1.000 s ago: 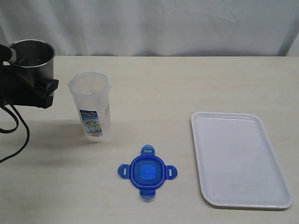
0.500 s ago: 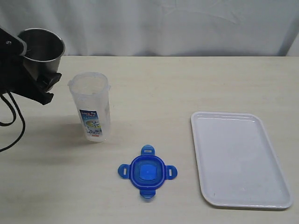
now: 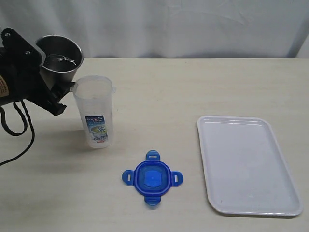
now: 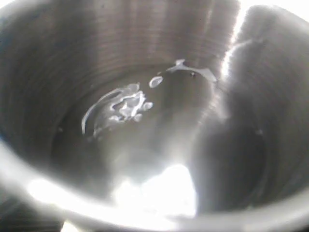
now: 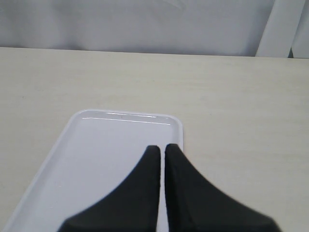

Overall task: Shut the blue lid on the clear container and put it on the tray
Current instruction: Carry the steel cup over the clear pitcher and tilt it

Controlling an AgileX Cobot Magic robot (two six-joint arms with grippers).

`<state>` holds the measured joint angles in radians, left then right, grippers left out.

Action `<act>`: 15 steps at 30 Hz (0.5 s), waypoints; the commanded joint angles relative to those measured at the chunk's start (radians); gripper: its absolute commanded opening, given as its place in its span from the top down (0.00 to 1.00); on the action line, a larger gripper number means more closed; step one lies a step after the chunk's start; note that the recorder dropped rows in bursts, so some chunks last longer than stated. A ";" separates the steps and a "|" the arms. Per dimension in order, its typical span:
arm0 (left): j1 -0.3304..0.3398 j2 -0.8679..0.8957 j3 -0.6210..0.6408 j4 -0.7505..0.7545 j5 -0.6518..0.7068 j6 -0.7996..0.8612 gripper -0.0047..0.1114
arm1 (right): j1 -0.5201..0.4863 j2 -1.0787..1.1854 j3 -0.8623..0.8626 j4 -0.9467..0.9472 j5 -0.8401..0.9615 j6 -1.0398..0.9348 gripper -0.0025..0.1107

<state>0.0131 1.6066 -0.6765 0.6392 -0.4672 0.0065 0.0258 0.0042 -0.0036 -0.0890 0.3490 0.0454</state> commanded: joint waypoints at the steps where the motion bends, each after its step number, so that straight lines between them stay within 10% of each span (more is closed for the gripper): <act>1: -0.003 -0.001 -0.015 -0.021 -0.087 0.032 0.96 | 0.001 -0.004 0.004 -0.005 -0.003 0.000 0.94; 15: -0.003 0.000 -0.015 -0.023 -0.091 0.207 0.96 | 0.001 -0.004 0.004 -0.005 -0.003 0.000 0.94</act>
<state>0.0131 1.6153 -0.6765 0.6350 -0.4959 0.1953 0.0258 0.0042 -0.0036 -0.0890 0.3490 0.0454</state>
